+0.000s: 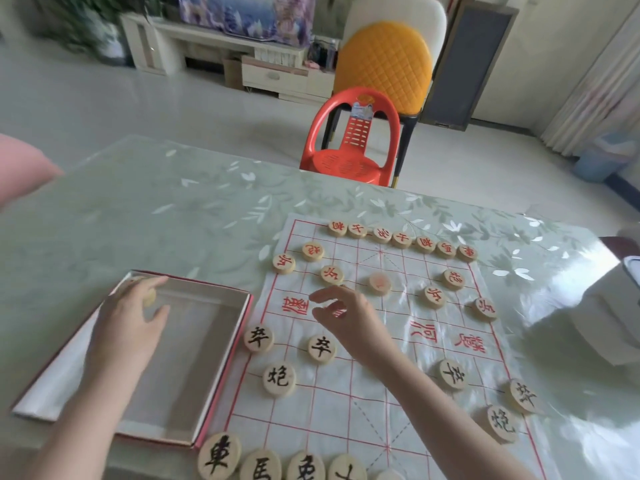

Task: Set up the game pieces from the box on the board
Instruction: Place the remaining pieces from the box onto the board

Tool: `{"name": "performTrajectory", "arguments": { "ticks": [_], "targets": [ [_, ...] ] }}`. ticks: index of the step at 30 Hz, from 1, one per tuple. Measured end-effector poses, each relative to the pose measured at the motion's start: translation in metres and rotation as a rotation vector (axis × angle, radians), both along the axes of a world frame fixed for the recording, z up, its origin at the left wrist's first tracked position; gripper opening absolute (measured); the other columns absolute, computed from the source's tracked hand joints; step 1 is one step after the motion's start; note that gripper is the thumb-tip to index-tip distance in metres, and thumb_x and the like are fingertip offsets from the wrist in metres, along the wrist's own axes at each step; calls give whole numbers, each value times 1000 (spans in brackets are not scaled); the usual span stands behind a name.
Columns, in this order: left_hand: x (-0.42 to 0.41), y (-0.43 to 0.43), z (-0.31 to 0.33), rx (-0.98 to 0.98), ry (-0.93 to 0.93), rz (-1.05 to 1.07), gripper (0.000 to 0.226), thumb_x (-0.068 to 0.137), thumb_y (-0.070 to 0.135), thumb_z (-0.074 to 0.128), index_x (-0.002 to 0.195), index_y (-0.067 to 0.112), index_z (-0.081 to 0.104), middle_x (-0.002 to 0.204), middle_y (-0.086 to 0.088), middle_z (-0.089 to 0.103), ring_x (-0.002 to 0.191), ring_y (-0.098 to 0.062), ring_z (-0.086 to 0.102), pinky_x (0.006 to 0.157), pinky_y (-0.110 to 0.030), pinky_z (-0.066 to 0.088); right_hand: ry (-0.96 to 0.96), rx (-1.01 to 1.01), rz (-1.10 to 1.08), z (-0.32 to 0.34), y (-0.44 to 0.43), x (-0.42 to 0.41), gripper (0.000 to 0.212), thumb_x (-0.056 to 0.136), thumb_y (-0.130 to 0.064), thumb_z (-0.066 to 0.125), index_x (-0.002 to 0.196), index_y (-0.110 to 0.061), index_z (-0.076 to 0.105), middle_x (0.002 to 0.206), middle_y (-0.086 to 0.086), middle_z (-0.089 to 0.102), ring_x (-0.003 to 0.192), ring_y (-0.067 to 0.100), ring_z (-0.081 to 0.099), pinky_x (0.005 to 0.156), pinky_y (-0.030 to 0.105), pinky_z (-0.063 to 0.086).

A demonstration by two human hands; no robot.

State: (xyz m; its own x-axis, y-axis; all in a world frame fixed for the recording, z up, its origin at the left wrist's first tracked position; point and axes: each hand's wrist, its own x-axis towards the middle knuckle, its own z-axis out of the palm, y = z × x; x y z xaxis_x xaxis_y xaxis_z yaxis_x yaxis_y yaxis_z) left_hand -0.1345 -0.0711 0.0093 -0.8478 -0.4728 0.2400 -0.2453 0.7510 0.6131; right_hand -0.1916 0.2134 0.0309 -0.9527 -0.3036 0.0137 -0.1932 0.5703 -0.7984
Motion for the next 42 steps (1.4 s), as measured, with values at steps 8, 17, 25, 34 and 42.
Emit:
{"name": "performTrajectory", "arguments": {
  "ticks": [8,17,25,34,42],
  "targets": [
    [-27,-51,-19,-233,-276,19,38,70,1,73,107,4,66,111,-24,59,98,-46,51,84,-47,42,-46,-6,47,-1,-33,12,19,87,-17,59,104,-22,66,104,-9,67,88,5,60,72,13,47],
    [-29,-57,-21,-245,-251,52,52,56,13,86,102,4,66,107,-23,54,99,-43,47,86,-47,40,-90,-1,97,-8,-68,19,20,87,-14,55,102,-22,66,100,-10,66,84,6,58,71,12,45],
    [4,-51,-5,80,82,180,51,59,8,83,101,10,55,99,-17,65,93,-39,58,74,-44,45,-59,-39,179,-14,-137,15,29,84,-4,50,107,-12,66,104,-1,68,79,9,56,71,9,41],
    [44,-50,12,326,169,205,53,63,5,81,108,15,54,105,-4,64,89,-23,59,74,-26,39,67,197,392,-47,-250,-10,52,81,-5,53,133,-11,47,136,11,50,128,30,39,104,34,34],
    [53,-42,20,381,143,142,52,63,2,81,107,15,56,102,-1,64,85,-19,58,73,-21,37,202,338,313,-68,-258,0,34,87,-20,51,118,-5,52,120,17,43,116,34,35,97,39,30]
  ]
}}
